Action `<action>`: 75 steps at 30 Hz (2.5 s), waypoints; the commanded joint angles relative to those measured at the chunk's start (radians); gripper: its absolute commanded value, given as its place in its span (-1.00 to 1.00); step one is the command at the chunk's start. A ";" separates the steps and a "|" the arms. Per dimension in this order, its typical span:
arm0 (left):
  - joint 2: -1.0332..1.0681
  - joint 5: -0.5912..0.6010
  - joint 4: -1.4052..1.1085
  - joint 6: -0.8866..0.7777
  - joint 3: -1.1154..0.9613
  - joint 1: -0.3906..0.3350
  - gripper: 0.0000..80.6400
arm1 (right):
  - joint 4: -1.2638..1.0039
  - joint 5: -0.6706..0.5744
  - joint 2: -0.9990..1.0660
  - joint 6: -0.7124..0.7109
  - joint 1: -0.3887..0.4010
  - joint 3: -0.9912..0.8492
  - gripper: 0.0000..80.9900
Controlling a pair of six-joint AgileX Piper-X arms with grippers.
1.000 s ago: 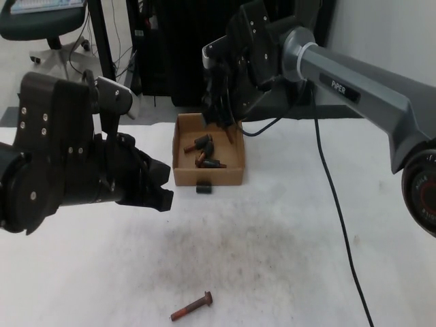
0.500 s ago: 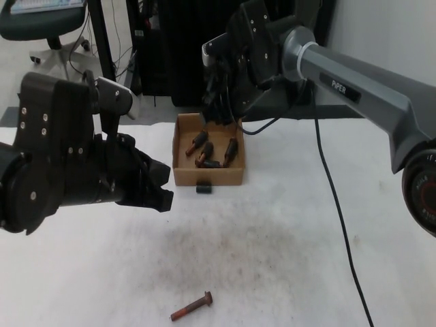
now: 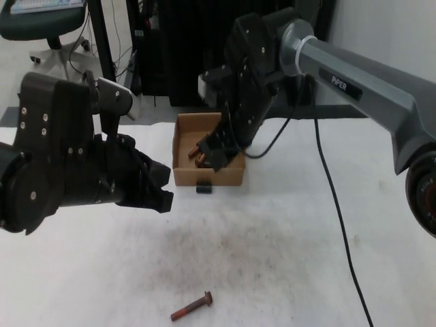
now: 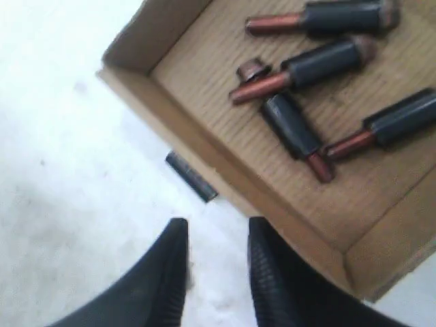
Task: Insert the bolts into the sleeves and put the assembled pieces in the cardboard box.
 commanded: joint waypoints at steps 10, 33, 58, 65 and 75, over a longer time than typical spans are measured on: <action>0.000 0.195 0.137 0.062 -0.012 -0.040 -1.00 | 0.150 -0.173 -0.046 -0.044 0.000 -0.006 -0.34; 0.000 -0.186 0.224 0.126 -0.042 -0.231 -1.00 | 0.112 -0.076 -0.110 -0.035 -0.019 0.094 -0.66; 0.000 -0.381 0.370 0.080 -0.187 -0.111 -1.00 | -0.078 -0.172 -0.114 0.311 0.001 0.131 -0.10; 0.000 -0.381 0.423 0.080 -0.246 -0.103 -1.00 | -0.069 -0.163 -0.117 0.347 0.018 0.131 -0.10; 0.000 -0.241 0.559 0.050 -0.313 -0.103 -1.00 | -0.089 -0.119 -0.117 0.128 0.027 0.131 -0.10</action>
